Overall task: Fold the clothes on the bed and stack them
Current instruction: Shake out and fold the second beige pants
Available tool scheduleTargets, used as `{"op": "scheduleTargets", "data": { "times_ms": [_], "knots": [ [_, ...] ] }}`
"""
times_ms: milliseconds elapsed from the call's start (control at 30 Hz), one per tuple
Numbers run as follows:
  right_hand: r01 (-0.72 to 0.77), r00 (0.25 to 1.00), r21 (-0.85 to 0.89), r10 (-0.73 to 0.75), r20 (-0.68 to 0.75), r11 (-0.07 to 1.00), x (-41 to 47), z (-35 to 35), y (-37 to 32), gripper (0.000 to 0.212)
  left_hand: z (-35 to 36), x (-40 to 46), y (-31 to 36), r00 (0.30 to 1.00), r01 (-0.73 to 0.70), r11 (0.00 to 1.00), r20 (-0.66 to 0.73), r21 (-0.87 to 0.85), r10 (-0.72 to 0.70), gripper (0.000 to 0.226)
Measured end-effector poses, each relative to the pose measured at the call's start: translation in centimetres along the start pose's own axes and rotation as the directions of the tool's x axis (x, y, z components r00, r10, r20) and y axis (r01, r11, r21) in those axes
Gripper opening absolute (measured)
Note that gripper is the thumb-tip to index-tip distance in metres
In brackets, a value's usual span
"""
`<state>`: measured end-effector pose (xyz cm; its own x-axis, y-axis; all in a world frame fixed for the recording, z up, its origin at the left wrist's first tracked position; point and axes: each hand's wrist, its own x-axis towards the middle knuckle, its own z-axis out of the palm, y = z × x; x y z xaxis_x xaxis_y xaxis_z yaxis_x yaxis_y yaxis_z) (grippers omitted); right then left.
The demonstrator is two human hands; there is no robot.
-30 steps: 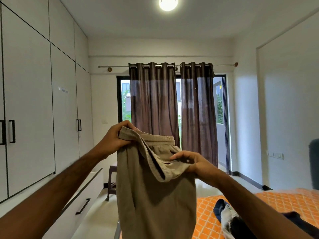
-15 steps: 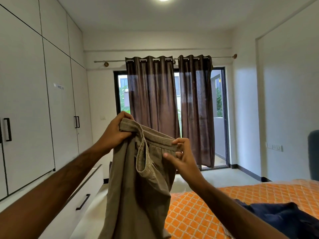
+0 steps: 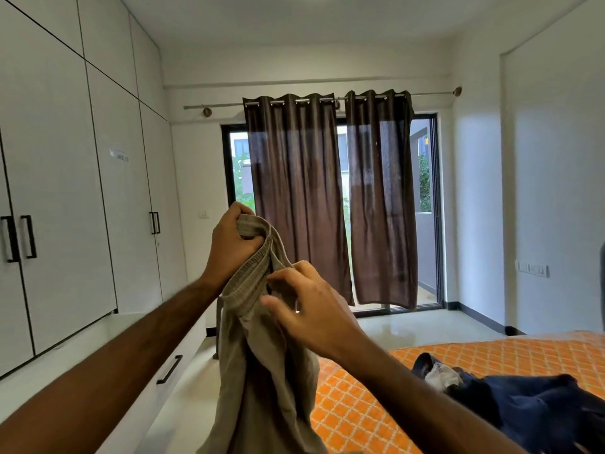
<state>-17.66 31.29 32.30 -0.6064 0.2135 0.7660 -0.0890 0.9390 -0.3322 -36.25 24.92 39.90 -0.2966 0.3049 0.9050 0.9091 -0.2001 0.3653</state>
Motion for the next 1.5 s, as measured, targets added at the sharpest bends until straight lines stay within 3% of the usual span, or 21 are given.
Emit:
{"op": "scheduleTargets", "data": {
  "times_ms": [100, 167, 267, 333, 400, 500, 567, 633, 700, 767, 900, 967, 1067, 1133, 1167, 1233, 1300, 1367, 1433, 1500],
  "knots": [
    [-0.088, 0.995, -0.205, 0.094, 0.021, 0.975, -0.4, 1.3, -1.0, 0.092, 0.9, -0.2, 0.1, 0.993, -0.002, 0.991, -0.113, 0.131, 0.017, 0.028],
    [-0.152, 0.988, -0.259, 0.154, -0.012, 0.954, -0.1, 2.3, -1.2, 0.096, 1.5, -0.4, 0.4, 0.987, 0.04, 0.981, -0.162, 0.19, -0.009, 0.026],
    [-0.155, 0.987, -0.29, 0.132, -0.096, 0.944, 0.7, 3.5, 0.2, 0.067, 2.1, -0.3, 0.9, 0.984, 0.073, 0.976, -0.172, 0.203, -0.038, 0.025],
    [-0.128, 0.986, -0.175, 0.106, -0.129, 0.976, 1.4, 3.2, 1.9, 0.036, 1.8, -0.1, 0.6, 0.993, 0.023, 0.982, -0.115, 0.188, -0.002, 0.026],
    [-0.102, 0.988, -0.056, 0.094, -0.124, 0.993, 2.0, 1.6, 4.0, 0.016, 0.5, -0.1, -0.3, 0.997, -0.067, 0.983, -0.017, 0.172, 0.071, 0.027],
    [-0.023, 0.999, -0.088, 0.02, -0.04, 0.996, 3.2, -1.5, 7.0, 0.011, -2.6, 0.0, -2.1, 0.966, -0.153, 0.985, 0.224, 0.084, 0.131, 0.03],
    [0.027, 0.999, -0.149, -0.022, 0.037, 0.988, 3.8, -3.4, 8.3, 0.013, -4.5, 0.0, -2.9, 0.867, -0.2, 0.98, 0.469, 0.019, 0.168, 0.042],
    [0.087, 0.99, -0.175, -0.065, 0.128, 0.981, 4.2, -5.0, 8.6, 0.016, -5.4, -0.1, -2.8, 0.707, -0.276, 0.961, 0.683, 0.029, 0.182, 0.047],
    [0.127, 0.977, -0.187, -0.09, 0.192, 0.974, 4.7, -6.2, 8.2, 0.019, -5.5, -0.4, -2.4, 0.562, -0.346, 0.936, 0.811, 0.055, 0.16, 0.05],
    [0.166, 0.971, -0.211, -0.122, 0.207, 0.963, 5.4, -7.0, 7.9, 0.019, -5.5, -0.5, -1.7, 0.5, -0.37, 0.928, 0.852, 0.046, 0.157, 0.05],
    [0.239, 0.962, -0.273, -0.188, 0.2, 0.932, 6.2, -7.9, 7.0, 0.025, -5.7, -1.1, -0.8, 0.512, -0.353, 0.935, 0.841, 0.019, 0.176, 0.057],
    [0.261, 0.958, -0.306, -0.209, 0.194, 0.915, 6.3, -8.2, 6.7, 0.028, -5.6, -1.9, -0.8, 0.58, -0.262, 0.965, 0.804, 0.032, 0.13, 0.061],
    [0.278, 0.952, -0.331, -0.213, 0.218, 0.902, 6.2, -8.3, 6.4, 0.028, -4.7, -3.1, -0.7, 0.657, -0.069, 0.995, 0.754, 0.066, -0.004, 0.047],
    [0.28, 0.948, -0.342, -0.204, 0.242, 0.897, 6.2, -8.1, 6.4, 0.028, -4.3, -3.3, -1.5, 0.694, 0.008, 0.998, 0.718, 0.067, -0.054, 0.056],
    [0.279, 0.948, -0.346, -0.199, 0.25, 0.896, 6.3, -8.1, 6.4, 0.029, -4.4, -3.3, -1.8, 0.71, -0.033, 0.996, 0.704, 0.083, -0.035, 0.054],
    [0.281, 0.946, -0.345, -0.198, 0.258, 0.895, 6.4, -8.1, 6.3, 0.027, -4.6, -2.9, -2.0, 0.724, -0.249, 0.958, 0.684, 0.142, 0.086, 0.039],
    [0.293, 0.942, -0.339, -0.209, 0.263, 0.894, 6.6, -8.1, 6.2, 0.023, -4.9, -2.2, -1.4, 0.669, -0.416, 0.897, 0.719, 0.152, 0.188, 0.024],
    [0.311, 0.936, -0.336, -0.224, 0.272, 0.889, 6.6, -8.1, 6.1, 0.021, -4.8, -1.2, -0.4, 0.568, -0.363, 0.927, 0.812, 0.099, 0.135, 0.016],
    [0.325, 0.931, -0.335, -0.237, 0.277, 0.884, 6.7, -7.9, 6.0, 0.019, -4.2, -0.7, 0.3, 0.473, -0.317, 0.938, 0.881, 0.139, 0.029, 0.029],
    [0.326, 0.929, -0.339, -0.234, 0.286, 0.882, 6.6, -7.6, 6.1, 0.017, -3.4, -0.8, 0.2, 0.436, -0.391, 0.896, 0.9, 0.21, -0.02, 0.038]
  ]
}}
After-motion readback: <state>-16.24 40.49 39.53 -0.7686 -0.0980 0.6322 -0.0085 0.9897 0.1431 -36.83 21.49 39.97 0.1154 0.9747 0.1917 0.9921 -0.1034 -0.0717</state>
